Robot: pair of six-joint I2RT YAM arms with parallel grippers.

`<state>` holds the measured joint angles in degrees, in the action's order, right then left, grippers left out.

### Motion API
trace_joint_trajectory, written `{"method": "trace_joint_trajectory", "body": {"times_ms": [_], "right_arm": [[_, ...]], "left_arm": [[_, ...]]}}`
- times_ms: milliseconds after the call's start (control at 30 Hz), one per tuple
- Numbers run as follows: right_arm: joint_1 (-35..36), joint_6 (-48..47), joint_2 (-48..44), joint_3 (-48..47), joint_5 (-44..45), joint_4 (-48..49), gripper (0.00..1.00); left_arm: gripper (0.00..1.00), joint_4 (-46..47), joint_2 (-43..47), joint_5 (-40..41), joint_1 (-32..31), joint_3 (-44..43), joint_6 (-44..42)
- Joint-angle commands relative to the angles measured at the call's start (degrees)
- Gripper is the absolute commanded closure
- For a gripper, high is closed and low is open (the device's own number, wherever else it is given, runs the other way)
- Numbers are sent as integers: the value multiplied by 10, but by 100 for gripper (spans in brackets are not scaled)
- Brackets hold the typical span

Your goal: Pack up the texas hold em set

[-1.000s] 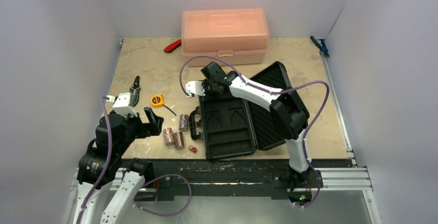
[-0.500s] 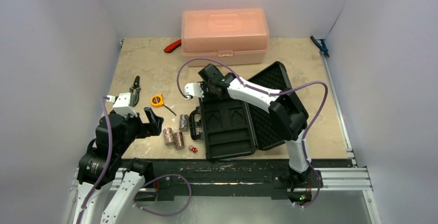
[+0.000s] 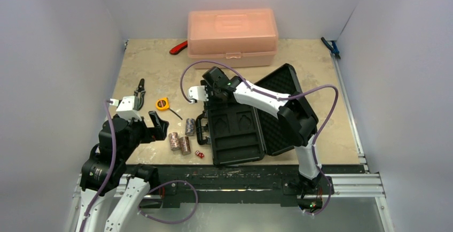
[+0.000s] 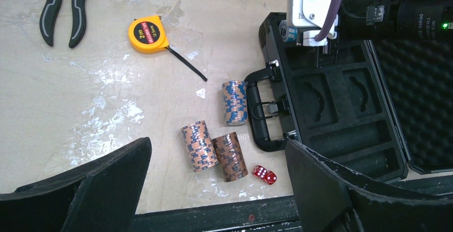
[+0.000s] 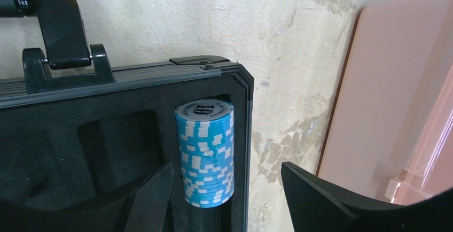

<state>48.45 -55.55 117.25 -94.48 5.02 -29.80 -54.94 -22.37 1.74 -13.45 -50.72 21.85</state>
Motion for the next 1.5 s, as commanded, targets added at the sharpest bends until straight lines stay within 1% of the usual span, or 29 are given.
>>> {"method": "trace_joint_trajectory", "body": {"times_ms": [0, 167, 233, 333, 467, 567, 633, 733, 900, 1000, 1067, 1133, 1200, 1300, 1467], "right_arm": [[7, 9, -14, -13, -6, -6, 21], [8, 26, -25, -14, -4, -3, 21], [8, 48, -37, -7, -22, 8, 22], [4, 90, -66, 21, -47, 45, 22], [3, 158, -105, 66, -46, 112, 21], [-3, 245, -129, 95, -16, 180, 21], [-13, 320, -136, 104, 2, 199, 21], [-30, 425, -137, 111, 26, 198, 22], [-65, 613, -142, 113, 47, 156, 25], [-93, 676, -151, 135, 24, 149, 30], [-107, 697, -157, 153, 12, 158, 34], [-113, 703, -152, 160, 6, 159, 40], [-116, 708, -140, 154, 1, 148, 49], [-120, 714, -129, 153, -8, 146, 58], [-121, 718, -112, 153, -23, 147, 65]], "left_arm": [[4, 22, 4, -3, 6, 3, -9], [4, 21, 5, -3, 7, 3, -9], [4, 22, 5, -4, 7, 3, -9], [4, 21, 5, -4, 8, 2, -8], [4, 22, 6, -5, 8, 3, -10], [4, 22, 7, -6, 8, 3, -10], [4, 23, 9, -6, 8, 3, -10], [4, 23, 12, -5, 9, 2, -9], [4, 23, 18, -6, 9, 3, -10], [4, 24, 20, -6, 9, 3, -10], [4, 23, 21, -7, 9, 3, -10], [4, 24, 22, -8, 9, 3, -10], [4, 24, 23, -9, 9, 3, -11], [4, 24, 25, -10, 9, 3, -11], [4, 25, 29, -11, 9, 4, -11]]}}
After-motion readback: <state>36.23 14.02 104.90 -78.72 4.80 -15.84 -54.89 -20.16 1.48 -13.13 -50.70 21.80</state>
